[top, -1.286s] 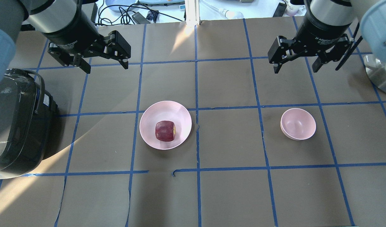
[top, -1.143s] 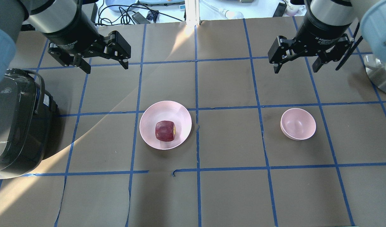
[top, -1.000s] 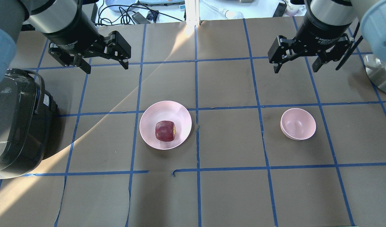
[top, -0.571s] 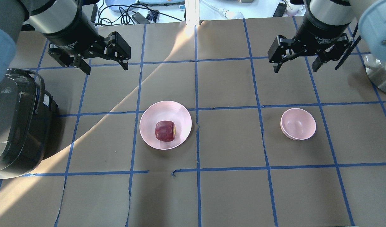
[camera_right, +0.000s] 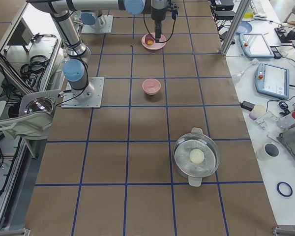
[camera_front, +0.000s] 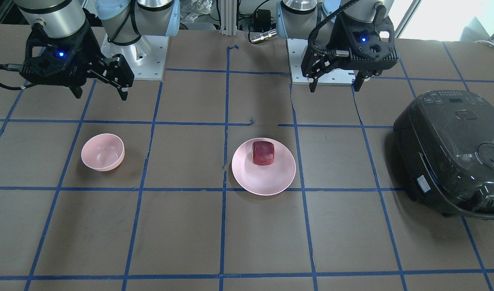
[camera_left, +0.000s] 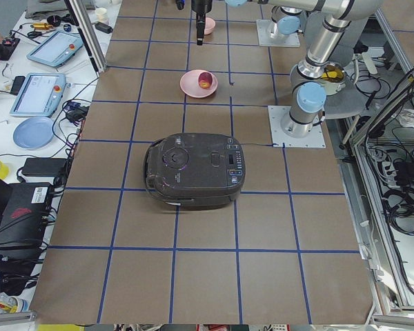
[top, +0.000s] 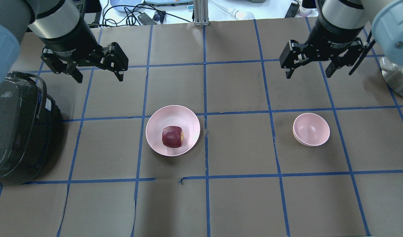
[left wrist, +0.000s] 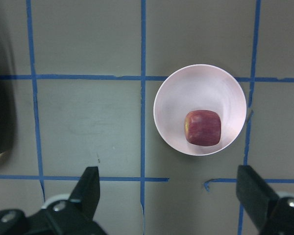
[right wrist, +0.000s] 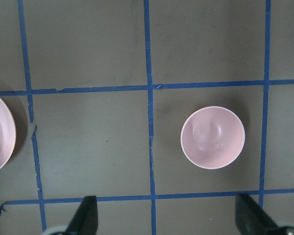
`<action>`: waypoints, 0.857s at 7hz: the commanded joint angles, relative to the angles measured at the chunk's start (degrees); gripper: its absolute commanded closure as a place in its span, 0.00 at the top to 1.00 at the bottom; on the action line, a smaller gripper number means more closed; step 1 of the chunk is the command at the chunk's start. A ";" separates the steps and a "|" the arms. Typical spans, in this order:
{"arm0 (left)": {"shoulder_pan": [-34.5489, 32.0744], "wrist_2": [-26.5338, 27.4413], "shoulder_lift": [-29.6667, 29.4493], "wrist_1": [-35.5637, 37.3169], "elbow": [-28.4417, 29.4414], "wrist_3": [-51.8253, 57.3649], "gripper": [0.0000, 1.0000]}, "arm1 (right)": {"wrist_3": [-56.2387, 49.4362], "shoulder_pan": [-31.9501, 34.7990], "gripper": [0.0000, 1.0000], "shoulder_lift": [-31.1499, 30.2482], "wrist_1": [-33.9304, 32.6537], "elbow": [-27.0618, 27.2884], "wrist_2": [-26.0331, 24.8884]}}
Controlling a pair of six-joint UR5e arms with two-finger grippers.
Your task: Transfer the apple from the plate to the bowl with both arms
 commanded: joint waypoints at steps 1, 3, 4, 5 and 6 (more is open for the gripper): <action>0.09 -0.12 0.00 -0.06 -0.13 -0.50 1.00 | -0.03 -0.20 1.00 0.09 0.22 0.14 0.41; 0.00 -0.03 -0.69 -0.23 -0.22 -0.85 1.00 | -0.03 -0.21 1.00 0.18 -0.13 0.14 -0.37; 0.09 -0.12 -1.48 0.03 -0.22 -1.12 1.00 | 0.58 -0.73 1.00 0.09 -0.05 0.06 -0.38; 0.09 -0.12 -3.58 0.29 0.05 -3.47 1.00 | 0.59 -1.43 1.00 0.09 0.21 0.05 -0.56; -0.52 -0.29 -6.82 3.86 -0.13 -5.06 1.00 | 0.67 -1.44 1.00 -0.26 0.30 0.05 -0.30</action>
